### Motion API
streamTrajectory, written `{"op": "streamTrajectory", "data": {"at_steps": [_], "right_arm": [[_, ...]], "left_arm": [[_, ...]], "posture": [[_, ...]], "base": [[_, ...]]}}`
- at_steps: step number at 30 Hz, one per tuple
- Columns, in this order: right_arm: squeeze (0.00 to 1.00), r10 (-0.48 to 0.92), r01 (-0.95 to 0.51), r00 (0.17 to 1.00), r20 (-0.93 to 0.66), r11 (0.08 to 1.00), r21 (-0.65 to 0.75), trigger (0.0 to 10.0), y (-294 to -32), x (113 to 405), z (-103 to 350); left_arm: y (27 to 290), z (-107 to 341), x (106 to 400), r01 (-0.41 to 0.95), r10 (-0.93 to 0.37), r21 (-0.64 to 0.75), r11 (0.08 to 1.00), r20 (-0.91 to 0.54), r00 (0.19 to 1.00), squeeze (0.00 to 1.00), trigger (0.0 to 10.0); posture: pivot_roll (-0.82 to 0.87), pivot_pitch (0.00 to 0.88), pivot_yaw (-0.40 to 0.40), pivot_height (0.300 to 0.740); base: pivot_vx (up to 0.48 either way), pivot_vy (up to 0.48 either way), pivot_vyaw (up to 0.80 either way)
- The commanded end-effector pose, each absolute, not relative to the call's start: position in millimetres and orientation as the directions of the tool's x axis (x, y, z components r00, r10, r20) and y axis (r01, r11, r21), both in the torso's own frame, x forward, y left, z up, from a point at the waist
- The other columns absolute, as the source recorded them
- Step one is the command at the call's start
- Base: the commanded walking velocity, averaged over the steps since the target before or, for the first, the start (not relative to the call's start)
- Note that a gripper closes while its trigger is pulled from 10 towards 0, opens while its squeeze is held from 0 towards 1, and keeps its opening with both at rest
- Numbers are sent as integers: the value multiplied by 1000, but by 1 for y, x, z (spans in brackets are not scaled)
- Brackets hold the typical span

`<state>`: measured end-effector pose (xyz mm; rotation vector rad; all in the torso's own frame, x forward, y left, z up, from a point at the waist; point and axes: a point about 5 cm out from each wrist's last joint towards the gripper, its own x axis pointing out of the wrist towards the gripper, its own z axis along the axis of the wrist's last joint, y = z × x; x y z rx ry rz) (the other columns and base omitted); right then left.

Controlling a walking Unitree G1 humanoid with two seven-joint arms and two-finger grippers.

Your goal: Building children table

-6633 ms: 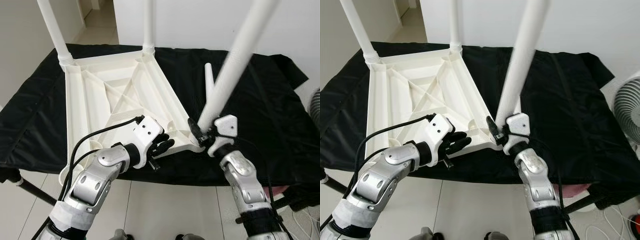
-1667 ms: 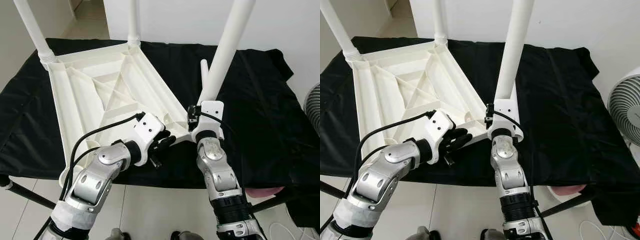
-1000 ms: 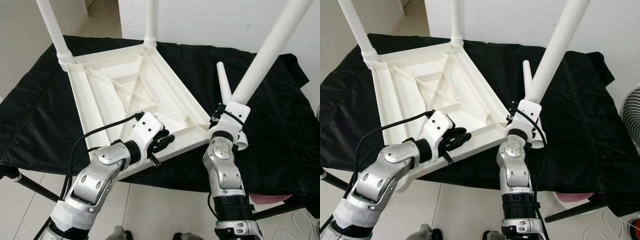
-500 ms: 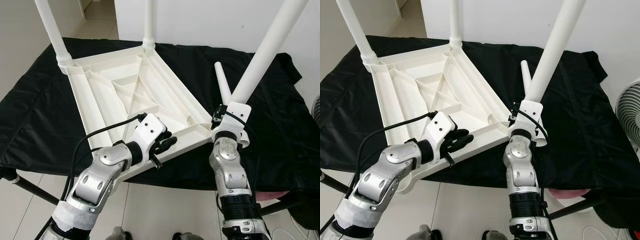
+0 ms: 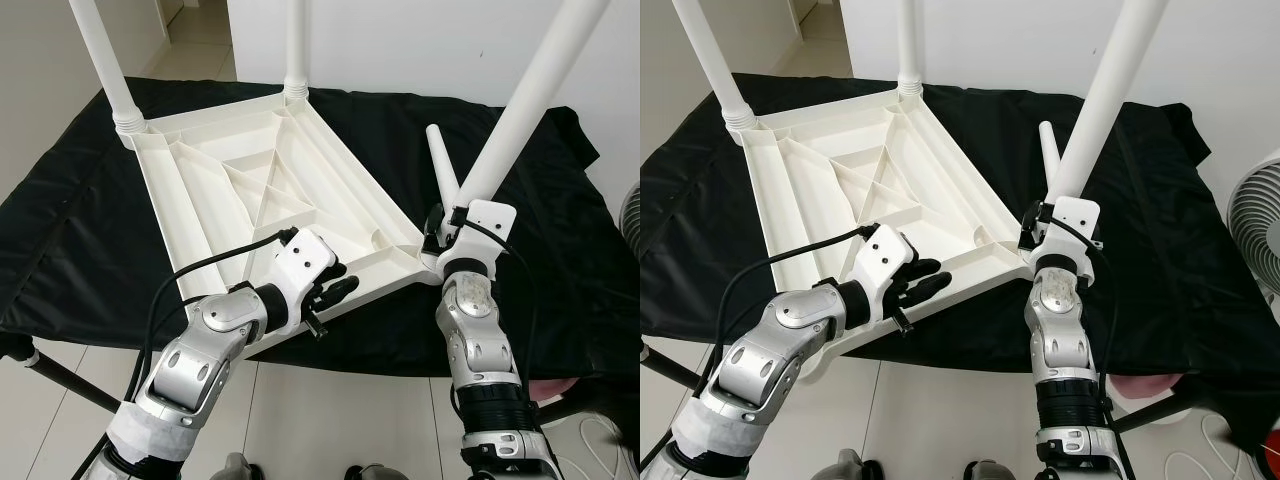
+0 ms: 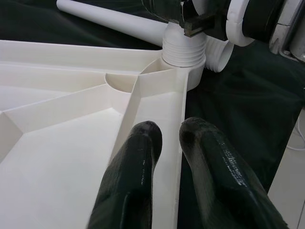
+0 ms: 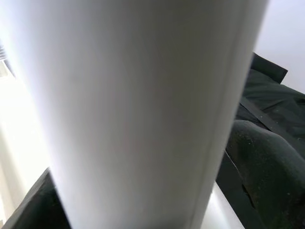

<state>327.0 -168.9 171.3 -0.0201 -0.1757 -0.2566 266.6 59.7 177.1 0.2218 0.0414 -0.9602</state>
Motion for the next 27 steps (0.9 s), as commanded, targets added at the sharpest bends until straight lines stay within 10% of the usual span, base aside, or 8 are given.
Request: {"op": "streamTrajectory", "data": {"at_steps": [1,24,25,26,27], "right_arm": [[0,-188,189,970,155,982,6,10000,-168,329,168],[0,356,-335,933,47,911,-239,10000,-208,336,166],[0,379,-359,925,35,899,-252,9725,-211,336,166],[0,413,-394,911,17,880,-265,5490,-216,336,165],[0,413,-394,911,17,880,-265,5490,-216,336,165]], "left_arm": [[60,173,268,801,-789,177,572,-147,596,0,10000],[55,175,268,805,-795,181,564,-142,589,0,10000],[55,175,268,805,-795,181,565,-142,590,0,10000],[56,175,268,804,-794,180,566,-142,591,0,10000],[56,175,268,804,-794,180,566,-142,591,0,10000]], "posture": [[-90,67,5,740],[-101,93,11,740],[-101,93,11,740],[-101,93,11,740],[-101,93,11,740]], "base": [[0,0,0],[0,0,0],[0,0,0],[0,0,0],[0,0,0]]}}
